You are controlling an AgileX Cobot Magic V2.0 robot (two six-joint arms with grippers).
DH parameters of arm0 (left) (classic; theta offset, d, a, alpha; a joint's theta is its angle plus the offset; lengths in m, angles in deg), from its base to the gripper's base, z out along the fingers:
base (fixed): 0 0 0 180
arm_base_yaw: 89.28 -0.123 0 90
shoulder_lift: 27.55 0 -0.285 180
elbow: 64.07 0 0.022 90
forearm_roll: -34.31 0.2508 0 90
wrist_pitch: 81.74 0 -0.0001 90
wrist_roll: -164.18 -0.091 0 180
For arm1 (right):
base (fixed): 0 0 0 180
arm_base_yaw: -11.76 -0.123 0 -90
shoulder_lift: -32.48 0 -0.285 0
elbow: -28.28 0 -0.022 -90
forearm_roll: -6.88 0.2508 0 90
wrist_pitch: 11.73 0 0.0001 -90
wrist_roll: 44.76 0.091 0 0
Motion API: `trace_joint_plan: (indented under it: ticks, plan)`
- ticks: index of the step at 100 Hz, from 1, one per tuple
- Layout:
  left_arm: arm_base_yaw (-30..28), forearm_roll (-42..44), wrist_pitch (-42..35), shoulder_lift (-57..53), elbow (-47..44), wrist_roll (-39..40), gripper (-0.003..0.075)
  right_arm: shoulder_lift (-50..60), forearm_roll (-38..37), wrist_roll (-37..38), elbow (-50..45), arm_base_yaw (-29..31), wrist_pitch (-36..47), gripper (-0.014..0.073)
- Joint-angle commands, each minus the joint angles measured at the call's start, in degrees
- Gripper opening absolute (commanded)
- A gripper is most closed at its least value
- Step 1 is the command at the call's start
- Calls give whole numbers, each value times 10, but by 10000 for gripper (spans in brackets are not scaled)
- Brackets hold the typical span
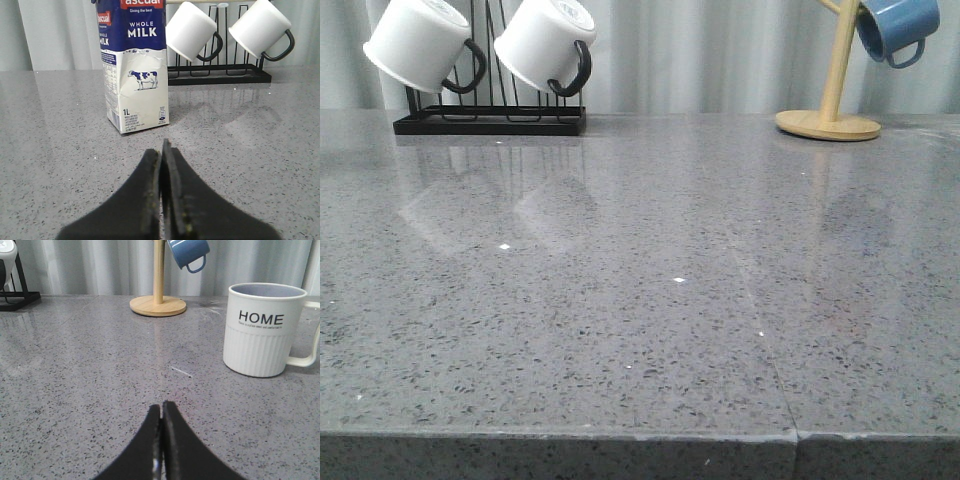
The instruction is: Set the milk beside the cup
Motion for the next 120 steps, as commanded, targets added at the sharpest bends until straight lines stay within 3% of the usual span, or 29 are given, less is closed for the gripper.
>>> trace_joint_plan:
  ticks: [1, 90, 120]
  plan:
    - [5, 0, -44, -17, -34, 0, -20, 13, -6, -1, 11, 2, 48, -67]
    - [5, 0, -44, -17, -34, 0, -20, 13, -7, -1, 13, 2, 58, -67]
    - [5, 0, -44, -17, -34, 0, -20, -46, 7, -1, 166, 2, -164, -67]
